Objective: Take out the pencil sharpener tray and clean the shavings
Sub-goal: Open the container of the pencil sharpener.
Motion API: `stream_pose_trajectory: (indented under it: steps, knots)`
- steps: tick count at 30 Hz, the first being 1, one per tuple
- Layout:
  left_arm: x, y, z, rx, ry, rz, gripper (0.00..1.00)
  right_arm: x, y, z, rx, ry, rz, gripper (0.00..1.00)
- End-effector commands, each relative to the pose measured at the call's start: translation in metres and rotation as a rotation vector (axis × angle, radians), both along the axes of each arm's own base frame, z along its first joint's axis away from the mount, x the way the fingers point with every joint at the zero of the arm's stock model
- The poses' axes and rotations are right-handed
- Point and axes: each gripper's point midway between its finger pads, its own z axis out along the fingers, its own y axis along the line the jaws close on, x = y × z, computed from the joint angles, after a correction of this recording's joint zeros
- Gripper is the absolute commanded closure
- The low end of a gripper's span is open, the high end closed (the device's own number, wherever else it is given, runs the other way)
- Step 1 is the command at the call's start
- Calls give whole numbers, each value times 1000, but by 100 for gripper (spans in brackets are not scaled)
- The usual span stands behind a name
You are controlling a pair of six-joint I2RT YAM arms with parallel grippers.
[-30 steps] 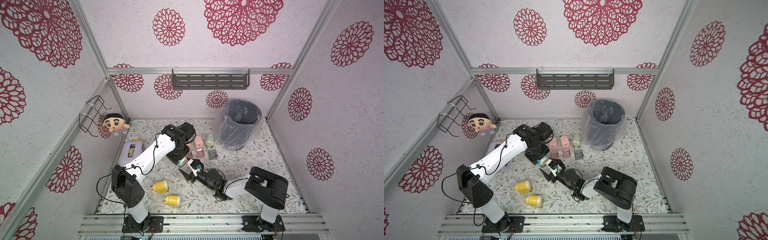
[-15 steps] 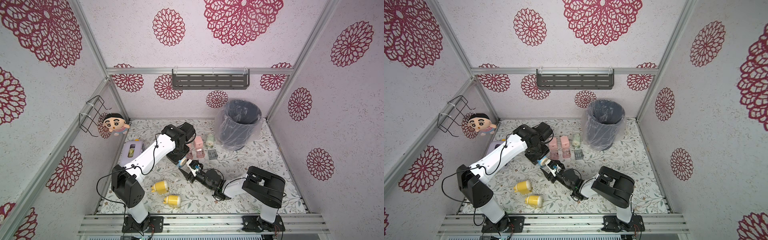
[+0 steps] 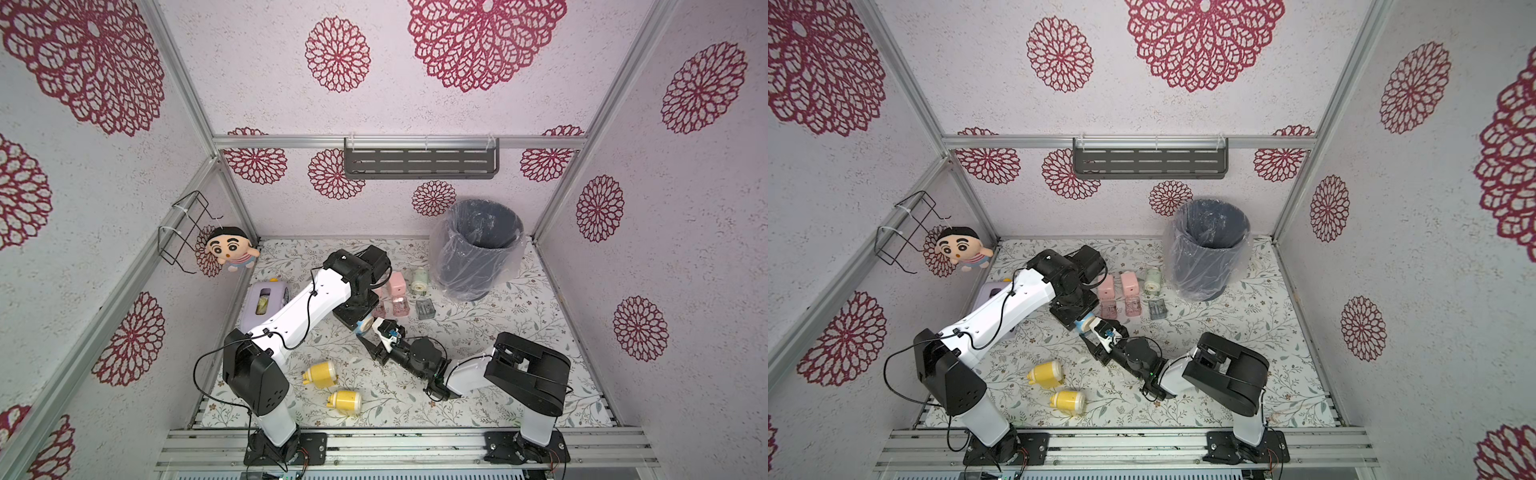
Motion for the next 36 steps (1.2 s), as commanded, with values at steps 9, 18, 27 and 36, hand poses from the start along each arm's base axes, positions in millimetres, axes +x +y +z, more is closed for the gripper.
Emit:
stream_pose_trajectory:
  steps: [9, 18, 27, 36]
  knots:
    - [-1, -1, 0, -3, -12, 3, 76, 1, 2, 17, 53, -23, -10, 49]
    - [1, 2, 2, 12, -29, 9, 77, -2, -8, 20, 66, -24, -23, 50]
    - [3, 3, 3, 18, -39, 7, 77, -4, -16, 20, 65, -25, -28, 50]
    - [4, 3, 5, 28, -38, -2, 77, -7, -17, 17, 54, -22, -18, 49]
